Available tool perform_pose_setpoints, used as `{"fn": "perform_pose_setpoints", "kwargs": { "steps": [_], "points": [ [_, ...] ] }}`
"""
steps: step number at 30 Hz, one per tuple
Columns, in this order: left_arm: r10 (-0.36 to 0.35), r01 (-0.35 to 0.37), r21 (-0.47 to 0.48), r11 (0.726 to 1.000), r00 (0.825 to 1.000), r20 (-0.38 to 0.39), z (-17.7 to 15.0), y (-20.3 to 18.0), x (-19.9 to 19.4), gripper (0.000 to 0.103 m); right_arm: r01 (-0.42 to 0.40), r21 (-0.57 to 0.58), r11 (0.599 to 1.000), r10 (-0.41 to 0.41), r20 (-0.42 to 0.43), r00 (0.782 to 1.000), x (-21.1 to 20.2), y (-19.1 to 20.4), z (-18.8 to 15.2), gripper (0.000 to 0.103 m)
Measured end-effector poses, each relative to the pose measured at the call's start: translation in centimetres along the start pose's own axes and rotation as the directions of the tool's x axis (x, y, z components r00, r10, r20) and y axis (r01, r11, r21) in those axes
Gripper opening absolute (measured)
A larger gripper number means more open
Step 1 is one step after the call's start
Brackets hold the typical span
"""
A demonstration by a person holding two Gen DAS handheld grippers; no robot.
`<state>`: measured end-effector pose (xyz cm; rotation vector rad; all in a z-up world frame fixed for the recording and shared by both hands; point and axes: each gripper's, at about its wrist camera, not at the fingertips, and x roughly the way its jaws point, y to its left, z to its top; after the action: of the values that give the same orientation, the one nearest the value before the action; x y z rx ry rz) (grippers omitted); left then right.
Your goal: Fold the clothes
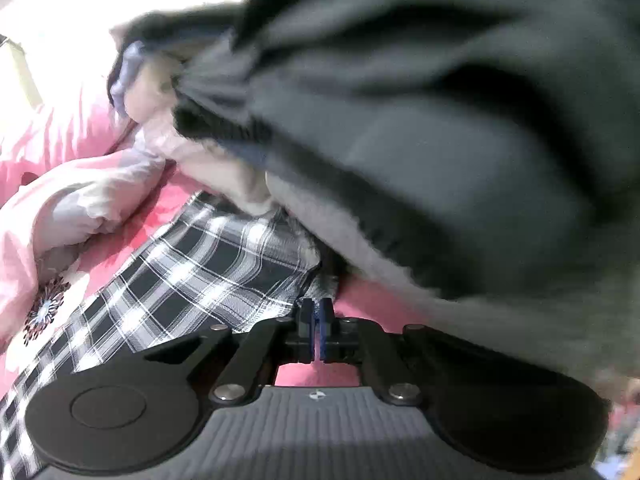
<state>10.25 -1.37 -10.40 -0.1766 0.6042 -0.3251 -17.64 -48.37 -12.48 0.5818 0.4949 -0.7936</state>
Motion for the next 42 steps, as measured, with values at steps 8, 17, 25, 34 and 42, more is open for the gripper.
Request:
{"fn": "perform_pose_setpoints", "kwargs": {
  "steps": [8,17,25,34,42],
  "points": [
    [0.046,-0.046,0.001,0.999,0.995,-0.088,0.7,-0.1,-3.8,0.099,-0.536,-0.415,0.735,0.509,-0.184,0.841,-5.4,11.4,-5.7,0.006],
    [0.137,-0.154,-0.116,0.981,0.98,-0.144,0.5,7.6,-9.7,0.099,-0.665,-0.557,0.497,0.582,-0.354,0.732,-6.6,12.1,-13.1,0.008],
    [0.196,-0.207,-0.077,0.975,0.971,-0.134,-1.1,10.6,-13.9,0.1,-0.451,-0.665,0.596,0.457,-0.18,0.871,-9.7,12.7,-10.8,0.011],
    [0.253,-0.255,-0.007,0.967,0.959,-0.125,-2.7,11.0,-15.0,0.1,-0.766,-0.635,0.103,0.706,-0.496,0.506,-13.1,24.8,-18.6,0.01],
    [0.287,-0.282,0.054,0.958,0.947,-0.142,-3.5,12.8,-14.9,0.1,-0.759,-0.635,0.145,0.605,-0.55,0.576,-10.9,20.5,-17.1,0.011]
  ]
}}
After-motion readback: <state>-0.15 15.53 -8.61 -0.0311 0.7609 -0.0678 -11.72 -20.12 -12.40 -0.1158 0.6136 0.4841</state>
